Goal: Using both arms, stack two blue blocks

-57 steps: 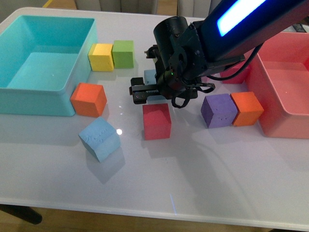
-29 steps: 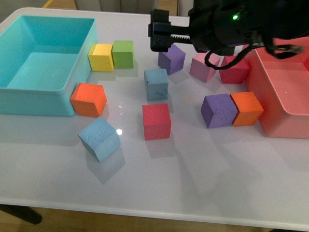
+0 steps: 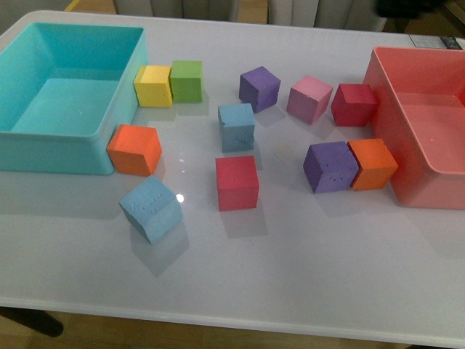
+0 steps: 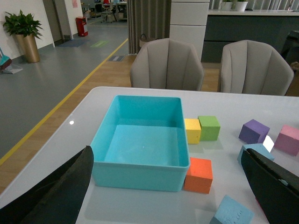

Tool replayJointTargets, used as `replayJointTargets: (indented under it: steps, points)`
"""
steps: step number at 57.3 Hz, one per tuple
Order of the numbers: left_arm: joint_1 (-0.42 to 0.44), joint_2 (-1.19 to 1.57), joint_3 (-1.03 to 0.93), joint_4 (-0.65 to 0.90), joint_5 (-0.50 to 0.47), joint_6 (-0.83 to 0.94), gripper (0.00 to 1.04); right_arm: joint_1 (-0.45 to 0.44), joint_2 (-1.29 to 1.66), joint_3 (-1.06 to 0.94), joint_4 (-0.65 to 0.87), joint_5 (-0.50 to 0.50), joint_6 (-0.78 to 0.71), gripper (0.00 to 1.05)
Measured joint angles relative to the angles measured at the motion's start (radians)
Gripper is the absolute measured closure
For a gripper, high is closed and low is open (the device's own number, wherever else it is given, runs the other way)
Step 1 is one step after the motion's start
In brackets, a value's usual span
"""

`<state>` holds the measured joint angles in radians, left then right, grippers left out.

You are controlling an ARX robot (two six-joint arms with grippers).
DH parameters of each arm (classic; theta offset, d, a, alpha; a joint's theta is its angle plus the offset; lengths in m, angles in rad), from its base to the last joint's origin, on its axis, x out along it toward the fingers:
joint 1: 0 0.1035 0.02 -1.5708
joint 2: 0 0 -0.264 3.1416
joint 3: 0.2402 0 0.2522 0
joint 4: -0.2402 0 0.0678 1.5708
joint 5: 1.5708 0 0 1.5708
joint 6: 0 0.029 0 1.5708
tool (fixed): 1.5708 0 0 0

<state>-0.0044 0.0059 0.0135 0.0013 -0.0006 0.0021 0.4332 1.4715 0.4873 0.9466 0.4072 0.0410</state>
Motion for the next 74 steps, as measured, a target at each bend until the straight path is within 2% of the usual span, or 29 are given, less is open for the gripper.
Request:
replayJointTargets:
  steps: [8,20,31,36,45,49,53,74]
  points:
    - [0.0,0.0,0.0,0.0,0.0,0.0,0.09,-0.08,-0.136,-0.142,0.039,-0.066,-0.021,0.63]
    - [0.0,0.0,0.0,0.0,0.0,0.0,0.09,-0.187,-0.313,-0.291,0.0,-0.172,-0.037,1.03]
    - [0.0,0.0,0.0,0.0,0.0,0.0,0.09,-0.261,-0.472,-0.373,-0.078,-0.24,-0.038,1.03]
    - [0.0,0.0,0.0,0.0,0.0,0.0,0.09,-0.292,-0.499,-0.427,-0.043,-0.271,-0.038,1.03]
    - [0.0,0.0,0.0,0.0,0.0,0.0,0.09,-0.337,-0.665,-0.465,-0.177,-0.317,-0.038,1.03]
    - [0.0,0.0,0.0,0.0,0.0,0.0,0.09,-0.396,-0.722,-0.47,-0.229,-0.394,-0.038,1.03]
    - [0.0,0.0,0.0,0.0,0.0,0.0,0.09,-0.425,-0.775,-0.47,-0.276,-0.397,-0.038,1.03]
    - [0.0,0.0,0.0,0.0,0.0,0.0,0.09,-0.43,-1.016,-0.472,-0.496,-0.406,-0.038,1.03]
